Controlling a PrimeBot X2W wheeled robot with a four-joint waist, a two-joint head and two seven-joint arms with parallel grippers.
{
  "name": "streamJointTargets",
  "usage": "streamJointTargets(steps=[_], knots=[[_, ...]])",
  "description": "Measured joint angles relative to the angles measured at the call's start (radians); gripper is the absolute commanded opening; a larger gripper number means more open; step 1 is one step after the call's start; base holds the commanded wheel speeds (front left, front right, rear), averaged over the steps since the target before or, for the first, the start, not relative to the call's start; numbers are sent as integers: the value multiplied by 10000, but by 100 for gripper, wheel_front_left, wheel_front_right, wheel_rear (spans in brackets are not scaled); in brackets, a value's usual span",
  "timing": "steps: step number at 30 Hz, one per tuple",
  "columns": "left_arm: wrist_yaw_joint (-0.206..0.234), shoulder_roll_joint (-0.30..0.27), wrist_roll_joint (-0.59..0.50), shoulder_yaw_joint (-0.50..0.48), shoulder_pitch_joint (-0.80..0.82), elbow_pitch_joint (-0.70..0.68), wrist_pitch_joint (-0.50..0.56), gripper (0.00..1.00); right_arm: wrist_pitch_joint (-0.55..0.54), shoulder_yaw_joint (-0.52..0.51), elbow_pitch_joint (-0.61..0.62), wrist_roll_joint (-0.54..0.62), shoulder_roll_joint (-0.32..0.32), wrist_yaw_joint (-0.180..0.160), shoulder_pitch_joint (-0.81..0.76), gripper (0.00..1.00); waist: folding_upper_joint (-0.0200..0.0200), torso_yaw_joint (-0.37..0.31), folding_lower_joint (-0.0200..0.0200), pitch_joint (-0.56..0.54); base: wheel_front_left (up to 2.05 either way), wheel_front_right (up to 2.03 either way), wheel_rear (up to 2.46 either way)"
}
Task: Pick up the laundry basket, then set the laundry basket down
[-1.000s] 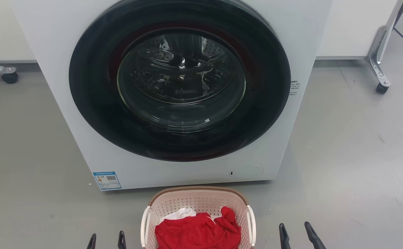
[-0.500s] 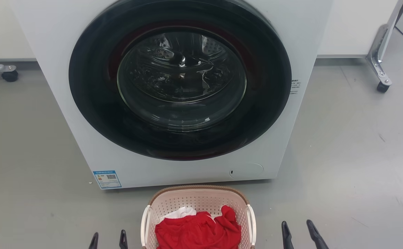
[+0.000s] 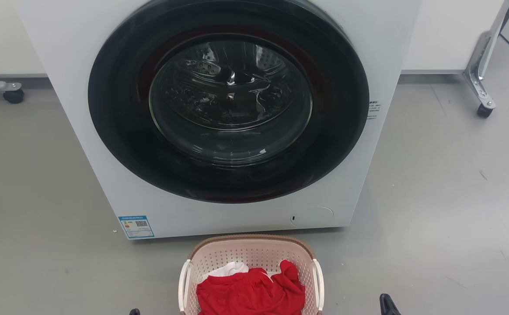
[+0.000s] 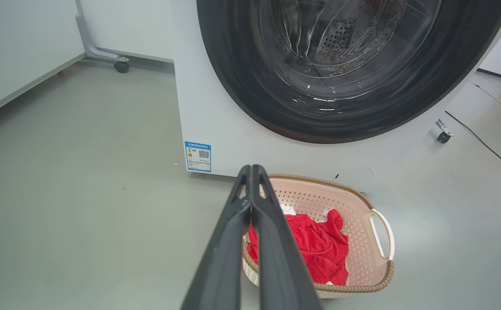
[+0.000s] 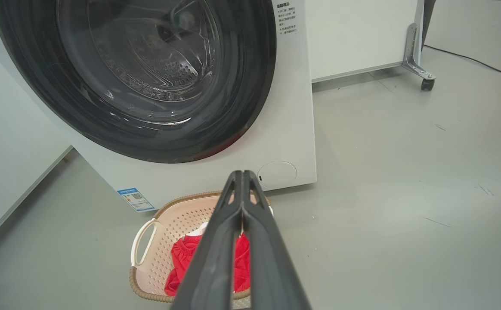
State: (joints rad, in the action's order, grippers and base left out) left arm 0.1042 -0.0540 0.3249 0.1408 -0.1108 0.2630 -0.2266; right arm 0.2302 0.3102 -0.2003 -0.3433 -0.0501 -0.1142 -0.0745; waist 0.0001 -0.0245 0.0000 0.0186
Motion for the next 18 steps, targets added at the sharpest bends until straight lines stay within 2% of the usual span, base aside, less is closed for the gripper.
streamJointTargets(steps=[18], knots=[[-435, 10, 2669, -472, 282, 67, 773, 0, -754, -882, -140, -2677, 23, 449, 250, 0, 0, 51, 0, -34, 0, 0, 0]])
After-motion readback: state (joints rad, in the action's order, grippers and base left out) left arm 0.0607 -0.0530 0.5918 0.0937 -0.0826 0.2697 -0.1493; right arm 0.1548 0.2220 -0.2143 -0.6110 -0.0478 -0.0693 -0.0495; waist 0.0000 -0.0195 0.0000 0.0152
